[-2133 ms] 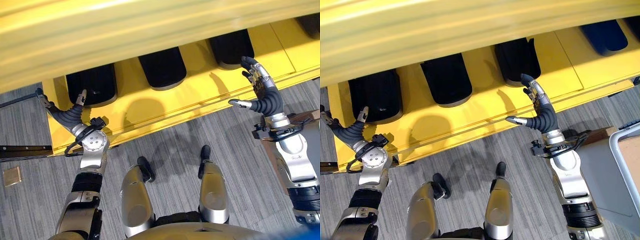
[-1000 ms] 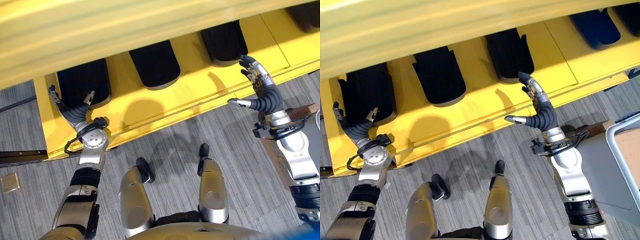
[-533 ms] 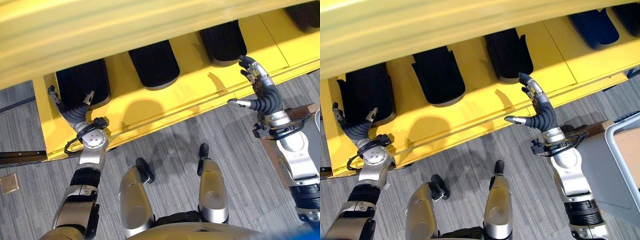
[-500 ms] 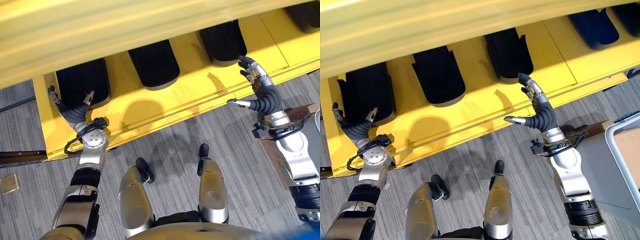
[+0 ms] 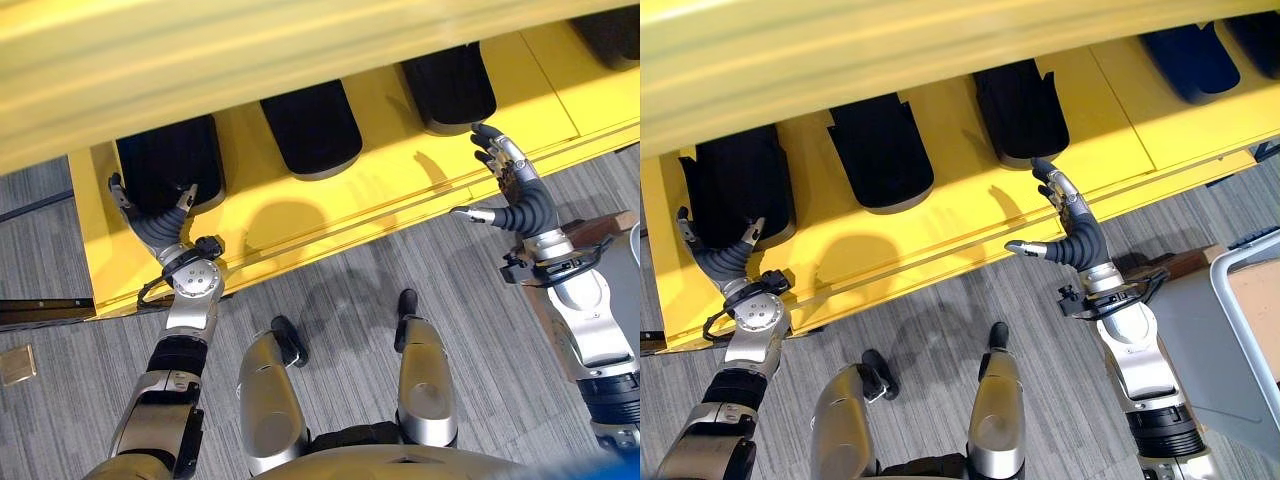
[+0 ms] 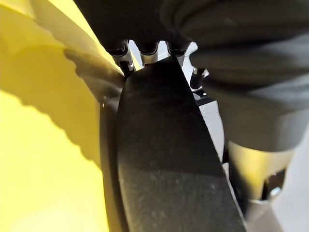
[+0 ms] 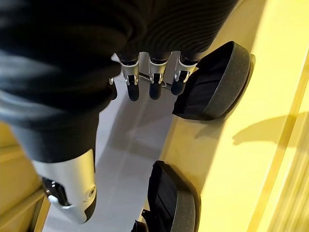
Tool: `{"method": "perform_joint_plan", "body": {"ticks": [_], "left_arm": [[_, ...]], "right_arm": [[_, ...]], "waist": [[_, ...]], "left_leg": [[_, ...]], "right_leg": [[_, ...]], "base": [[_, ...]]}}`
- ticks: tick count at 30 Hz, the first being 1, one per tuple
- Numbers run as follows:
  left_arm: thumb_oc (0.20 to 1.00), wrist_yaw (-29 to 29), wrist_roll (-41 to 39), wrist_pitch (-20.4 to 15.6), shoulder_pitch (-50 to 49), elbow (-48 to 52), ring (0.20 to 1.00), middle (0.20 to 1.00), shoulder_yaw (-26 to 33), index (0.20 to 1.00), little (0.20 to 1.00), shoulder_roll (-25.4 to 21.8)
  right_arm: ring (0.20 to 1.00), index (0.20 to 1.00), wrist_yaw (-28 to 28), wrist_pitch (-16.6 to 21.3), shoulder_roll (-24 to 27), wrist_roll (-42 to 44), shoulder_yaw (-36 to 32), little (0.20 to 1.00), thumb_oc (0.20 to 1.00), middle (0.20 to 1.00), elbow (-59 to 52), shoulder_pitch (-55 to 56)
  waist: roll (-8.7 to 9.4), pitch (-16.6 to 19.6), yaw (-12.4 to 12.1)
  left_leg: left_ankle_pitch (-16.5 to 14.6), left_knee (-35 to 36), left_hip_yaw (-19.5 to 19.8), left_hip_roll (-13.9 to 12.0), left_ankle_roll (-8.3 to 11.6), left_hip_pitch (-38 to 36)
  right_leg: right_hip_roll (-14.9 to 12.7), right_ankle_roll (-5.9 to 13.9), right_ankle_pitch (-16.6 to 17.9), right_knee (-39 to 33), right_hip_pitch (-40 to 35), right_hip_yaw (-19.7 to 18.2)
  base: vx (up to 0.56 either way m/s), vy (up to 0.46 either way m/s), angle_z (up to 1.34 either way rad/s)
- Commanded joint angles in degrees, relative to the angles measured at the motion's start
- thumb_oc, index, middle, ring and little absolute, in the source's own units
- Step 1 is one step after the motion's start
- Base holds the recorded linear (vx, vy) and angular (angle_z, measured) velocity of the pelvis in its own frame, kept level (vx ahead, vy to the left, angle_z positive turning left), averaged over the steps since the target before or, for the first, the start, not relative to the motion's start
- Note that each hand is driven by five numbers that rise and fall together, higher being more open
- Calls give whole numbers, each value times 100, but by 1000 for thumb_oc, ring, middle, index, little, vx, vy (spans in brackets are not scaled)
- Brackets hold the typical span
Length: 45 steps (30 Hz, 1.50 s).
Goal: Move parts from the plastic box to the shelf.
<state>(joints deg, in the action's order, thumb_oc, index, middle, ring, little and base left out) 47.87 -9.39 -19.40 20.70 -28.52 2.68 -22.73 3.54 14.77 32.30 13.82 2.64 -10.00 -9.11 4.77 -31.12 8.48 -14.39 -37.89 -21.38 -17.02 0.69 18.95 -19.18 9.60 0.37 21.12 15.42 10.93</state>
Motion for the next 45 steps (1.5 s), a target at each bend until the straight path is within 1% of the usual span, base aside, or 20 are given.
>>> {"method": "perform_joint_plan", "body": {"ticks": [1,9,15,22,33,45], "left_arm": [[1000,37,128,-221,-1,179,1000,1000,-6,1000,1000,-4],[1000,148,143,-174,-2,159,1000,1000,-58,1000,1000,78],[1000,418,80,-182,9,87,1000,1000,-11,1000,1000,116],[1000,471,110,-228,72,160,1000,1000,-92,1000,1000,217],[1000,483,137,-309,119,239,1000,1000,-272,1000,1000,382],[1000,528,243,-282,85,320,1000,1000,-432,1000,1000,500]], "right_arm": [[1000,1000,-142,397,93,12,-94,1000,1000,1000,-204,-78],[1000,1000,-158,426,33,-33,-73,1000,1000,1000,-181,-27],[1000,1000,-171,448,21,-17,-66,1000,1000,1000,-167,-19],[1000,1000,-246,419,-8,2,-7,1000,1000,1000,-225,-14],[1000,1000,-320,514,-71,29,69,1000,1000,1000,-192,22],[1000,1000,-348,500,-135,2,75,1000,1000,1000,-226,18]], "waist": [[98,133,-90],[104,133,-80],[112,134,-80],[156,133,-90],[214,134,-87],[220,133,-87]], "left_leg": [[-389,315,-380,55,-187,-848],[-454,290,-349,108,-219,-901],[-441,337,-344,124,-212,-928],[-379,424,-323,111,-192,-937],[-318,526,-337,91,-164,-999],[-295,571,-339,107,-159,-1021]], "right_leg": [[-134,38,-35,582,473,322],[-128,62,26,610,472,296],[-119,71,42,602,469,297],[-106,81,58,580,456,354],[-93,85,66,491,376,442],[-79,85,80,424,332,478]], "base": [[0,0,0],[0,0,0],[0,0,0],[-19,-30,1],[-10,-16,1],[-3,-5,1]]}}
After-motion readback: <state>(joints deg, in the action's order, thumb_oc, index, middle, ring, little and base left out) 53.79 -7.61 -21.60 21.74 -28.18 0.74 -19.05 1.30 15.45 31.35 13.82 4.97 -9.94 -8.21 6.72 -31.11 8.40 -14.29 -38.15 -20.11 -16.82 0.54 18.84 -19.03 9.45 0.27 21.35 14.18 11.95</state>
